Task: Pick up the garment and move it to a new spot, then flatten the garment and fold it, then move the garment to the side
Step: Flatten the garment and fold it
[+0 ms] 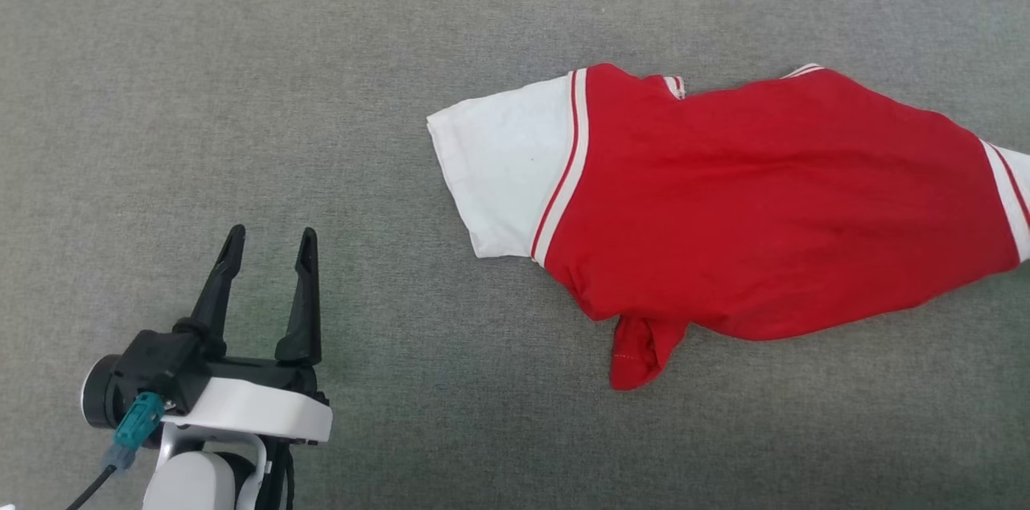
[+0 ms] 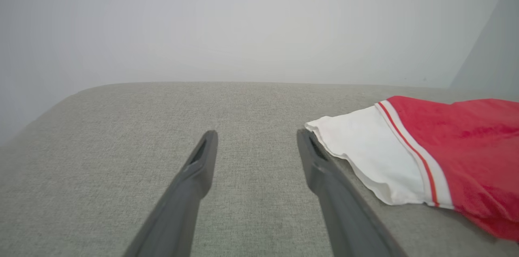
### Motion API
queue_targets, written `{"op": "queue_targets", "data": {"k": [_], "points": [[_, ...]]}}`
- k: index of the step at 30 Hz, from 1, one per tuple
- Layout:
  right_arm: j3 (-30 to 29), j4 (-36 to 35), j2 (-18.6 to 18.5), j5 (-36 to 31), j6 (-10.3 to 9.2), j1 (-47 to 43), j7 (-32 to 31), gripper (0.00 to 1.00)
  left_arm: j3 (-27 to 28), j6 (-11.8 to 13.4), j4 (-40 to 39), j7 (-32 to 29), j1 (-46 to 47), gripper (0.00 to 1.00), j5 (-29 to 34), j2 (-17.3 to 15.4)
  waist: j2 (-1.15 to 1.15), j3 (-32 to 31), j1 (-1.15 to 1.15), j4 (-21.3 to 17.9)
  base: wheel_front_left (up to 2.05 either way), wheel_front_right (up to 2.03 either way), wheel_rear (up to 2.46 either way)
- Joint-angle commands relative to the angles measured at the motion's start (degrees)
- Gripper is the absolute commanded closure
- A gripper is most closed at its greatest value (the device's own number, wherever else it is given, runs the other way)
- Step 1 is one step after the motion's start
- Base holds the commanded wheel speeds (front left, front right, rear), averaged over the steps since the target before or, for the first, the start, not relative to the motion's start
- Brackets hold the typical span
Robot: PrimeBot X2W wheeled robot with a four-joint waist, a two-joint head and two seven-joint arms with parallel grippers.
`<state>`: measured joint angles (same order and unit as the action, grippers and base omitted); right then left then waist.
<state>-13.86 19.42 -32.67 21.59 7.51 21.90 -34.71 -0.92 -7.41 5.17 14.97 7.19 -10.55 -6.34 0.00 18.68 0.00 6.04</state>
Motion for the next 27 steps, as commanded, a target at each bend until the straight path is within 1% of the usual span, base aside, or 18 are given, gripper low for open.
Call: {"op": "queue_targets", "data": {"k": [1,5,9,12,15,16,17,20,22,25,27], "points": [[-0.4,0.7,1.2,-0.9,-0.04,-0.5,0.7,1.0,0.2,-0.1,0.1,0.3,0.2,0.0,-0.3,-0.3,0.0,0.0,0.0,-0.2,0.0,0.0,0.0],[-0.6,3.1,4.0,-2.3,-0.04,-1.6,1.8,1.0,-0.2,-0.1,0.7,0.3,0.5,0.0,-0.6,-0.5,0.0,-0.3,0.0,-0.4,0.0,0.0,0.0],[1.0,5.0,6.6,-2.2,-0.04,-2.7,2.3,1.0,0.2,-0.1,1.0,0.3,0.6,0.0,-0.9,-1.3,0.0,-0.6,0.0,-1.2,0.0,0.0,0.0],[2.7,5.9,7.2,-1.8,-0.02,-3.6,2.5,1.0,0.7,-0.1,1.1,0.3,0.2,0.0,-1.0,-2.0,0.0,-0.9,0.0,-2.1,0.0,0.0,0.0],[3.2,5.7,8.1,-1.1,-0.02,-3.8,4.8,0.99,0.4,0.0,1.0,0.3,0.0,0.0,-1.9,-2.6,0.0,-1.4,0.0,-3.3,0.0,0.0,0.0],[3.0,5.3,8.2,-0.9,-0.02,-3.6,6.1,0.6,0.1,0.0,0.8,0.3,0.2,0.0,-2.0,-3.2,0.0,-1.6,0.0,-3.7,0.0,0.0,0.0],[2.6,4.9,8.5,-0.6,-0.02,-3.5,7.5,0.0,-0.7,0.0,0.8,0.3,0.6,0.0,-2.4,-3.9,0.0,-1.8,0.0,-4.1,0.0,0.0,0.0],[1.3,2.9,9.1,0.3,-0.04,-3.9,12.4,0.0,-3.7,0.0,0.3,0.3,3.4,0.0,-3.6,-7.7,0.0,-2.4,0.0,-4.8,0.0,0.0,0.0],[-0.2,1.0,9.5,0.2,-0.03,-4.6,16.3,0.0,-6.3,0.0,0.7,0.3,5.6,0.0,-5.7,-10.6,0.0,-2.6,0.0,-5.4,0.0,0.0,0.0],[-2.5,-2.0,11.6,-0.4,-0.03,-5.4,21.2,0.0,-13.4,0.0,3.7,-0.7,10.0,0.0,-11.1,-16.8,0.0,-3.1,0.0,-6.8,0.0,0.0,0.0],[-3.4,-4.0,12.9,-1.1,-0.03,-6.1,23.1,0.0,-18.7,0.0,5.0,-5.0,13.5,0.0,-17.5,-20.4,0.0,-3.3,0.0,-8.0,0.0,0.0,0.0]]}}
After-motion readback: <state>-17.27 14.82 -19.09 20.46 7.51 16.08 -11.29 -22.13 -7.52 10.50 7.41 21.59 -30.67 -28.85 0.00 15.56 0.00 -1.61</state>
